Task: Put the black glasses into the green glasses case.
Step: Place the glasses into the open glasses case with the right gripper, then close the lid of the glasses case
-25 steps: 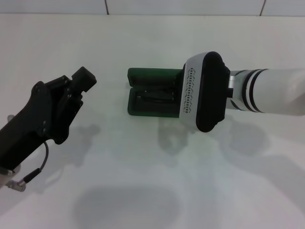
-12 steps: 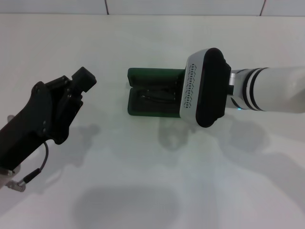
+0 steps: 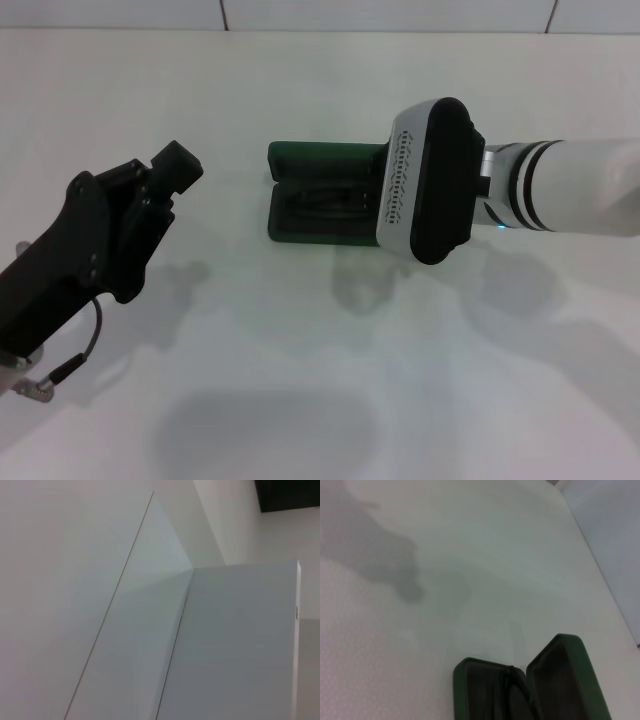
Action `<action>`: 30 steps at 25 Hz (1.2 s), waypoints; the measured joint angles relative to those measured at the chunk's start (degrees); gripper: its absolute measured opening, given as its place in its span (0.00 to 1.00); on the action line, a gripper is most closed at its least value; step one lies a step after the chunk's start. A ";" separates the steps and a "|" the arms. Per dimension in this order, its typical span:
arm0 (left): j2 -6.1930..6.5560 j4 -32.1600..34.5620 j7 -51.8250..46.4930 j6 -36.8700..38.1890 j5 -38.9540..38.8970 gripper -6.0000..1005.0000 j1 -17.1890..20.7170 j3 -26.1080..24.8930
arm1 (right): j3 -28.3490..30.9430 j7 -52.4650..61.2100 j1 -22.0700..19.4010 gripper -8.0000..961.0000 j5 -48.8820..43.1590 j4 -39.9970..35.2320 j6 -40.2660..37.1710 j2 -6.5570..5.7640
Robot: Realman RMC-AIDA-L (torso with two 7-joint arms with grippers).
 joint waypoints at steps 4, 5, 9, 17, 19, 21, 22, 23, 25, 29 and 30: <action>0.00 -0.01 0.05 0.00 0.07 0.03 0.00 0.00 | 0.19 0.00 -0.05 0.11 -0.03 0.22 0.05 0.00; 0.00 -0.02 0.06 0.00 0.07 0.03 0.00 0.00 | 0.24 0.01 -0.08 0.11 -0.04 0.25 0.06 0.00; 0.00 -0.08 0.11 0.00 0.12 0.03 0.04 0.00 | 0.53 0.31 -0.36 0.12 -0.05 -0.23 -0.48 0.00; 0.04 -0.09 0.01 0.00 -0.03 0.03 0.23 0.00 | 0.50 0.89 -5.00 0.12 -0.67 -6.97 -3.65 0.00; 0.11 -0.09 -0.04 0.01 -0.05 0.03 0.15 0.00 | 0.73 0.84 -6.56 0.12 -0.60 -9.15 -4.72 -0.02; 0.19 -0.08 -0.10 0.00 -0.07 0.03 -0.02 0.00 | 1.29 0.83 -8.23 0.12 -0.32 -11.10 -5.10 -0.05; 0.22 -0.08 -0.11 0.01 -0.08 0.03 -0.09 0.00 | 1.67 0.82 -9.21 0.12 -0.21 -12.02 -5.09 -0.06; 0.25 -0.08 -0.12 0.00 -0.09 0.03 -0.16 -0.05 | 2.17 0.82 -10.22 0.12 -0.06 -12.81 -5.07 -0.05; 0.28 -0.08 -0.17 0.00 -0.10 0.03 -0.22 -0.29 | 3.53 0.80 -12.42 0.12 0.88 -14.93 -5.09 -0.12; 0.49 -0.08 -0.39 0.02 -0.11 0.03 -0.12 -1.62 | 8.41 0.68 -17.37 0.13 5.79 -19.20 -7.28 -0.48; 0.62 -0.08 -0.63 0.03 -0.10 0.03 -0.06 -1.94 | 9.88 0.61 -18.48 0.13 7.07 -20.26 -7.94 -0.54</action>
